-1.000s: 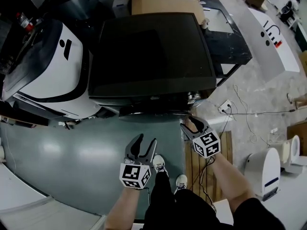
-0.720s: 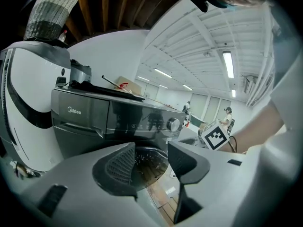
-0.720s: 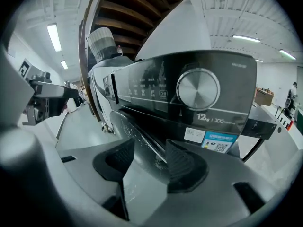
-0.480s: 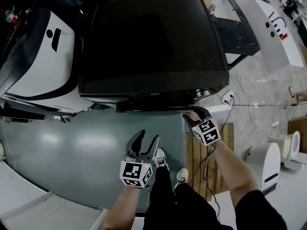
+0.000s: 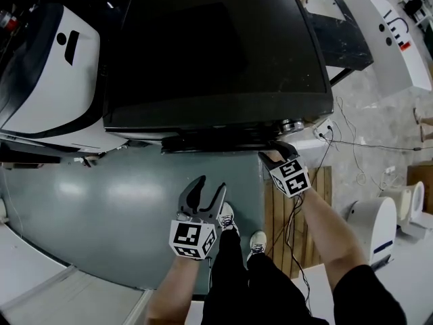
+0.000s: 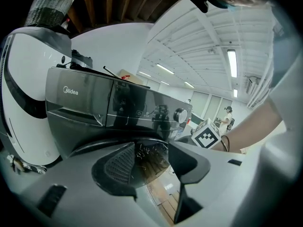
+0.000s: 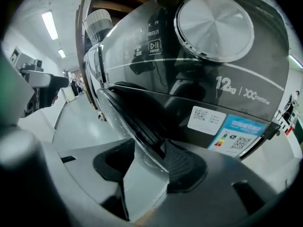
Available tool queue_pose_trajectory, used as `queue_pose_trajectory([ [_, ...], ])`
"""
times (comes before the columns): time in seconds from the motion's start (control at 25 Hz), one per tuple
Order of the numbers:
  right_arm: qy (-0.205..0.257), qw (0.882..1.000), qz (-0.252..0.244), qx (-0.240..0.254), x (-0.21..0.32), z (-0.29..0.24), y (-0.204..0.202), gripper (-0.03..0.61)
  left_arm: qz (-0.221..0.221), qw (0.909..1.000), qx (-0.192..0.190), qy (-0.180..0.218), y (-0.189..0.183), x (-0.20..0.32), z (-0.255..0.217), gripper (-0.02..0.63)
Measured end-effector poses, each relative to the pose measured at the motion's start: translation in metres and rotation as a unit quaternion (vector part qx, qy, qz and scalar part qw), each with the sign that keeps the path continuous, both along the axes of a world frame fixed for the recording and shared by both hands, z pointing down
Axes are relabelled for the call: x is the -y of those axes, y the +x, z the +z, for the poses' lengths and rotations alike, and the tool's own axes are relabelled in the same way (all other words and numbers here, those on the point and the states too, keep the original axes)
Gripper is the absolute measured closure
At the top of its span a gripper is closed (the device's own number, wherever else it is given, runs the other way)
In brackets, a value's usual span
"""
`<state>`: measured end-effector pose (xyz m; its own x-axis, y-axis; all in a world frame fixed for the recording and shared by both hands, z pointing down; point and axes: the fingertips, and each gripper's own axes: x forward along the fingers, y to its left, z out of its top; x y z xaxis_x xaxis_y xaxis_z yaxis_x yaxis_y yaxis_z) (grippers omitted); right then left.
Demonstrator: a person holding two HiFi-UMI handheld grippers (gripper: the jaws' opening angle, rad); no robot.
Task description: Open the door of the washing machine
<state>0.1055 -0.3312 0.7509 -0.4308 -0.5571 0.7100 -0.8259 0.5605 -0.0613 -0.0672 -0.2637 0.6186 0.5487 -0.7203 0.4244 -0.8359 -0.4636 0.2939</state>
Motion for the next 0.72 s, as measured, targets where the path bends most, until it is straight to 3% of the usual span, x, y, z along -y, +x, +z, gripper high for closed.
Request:
queue_pose_trajectory([
  [0.72,-0.002,1.0,0.016,0.018,-0.041,0.001,-0.003,0.387,-0.008,0.9993,0.009,-0.035,0.028,-0.022,0.043,0.376],
])
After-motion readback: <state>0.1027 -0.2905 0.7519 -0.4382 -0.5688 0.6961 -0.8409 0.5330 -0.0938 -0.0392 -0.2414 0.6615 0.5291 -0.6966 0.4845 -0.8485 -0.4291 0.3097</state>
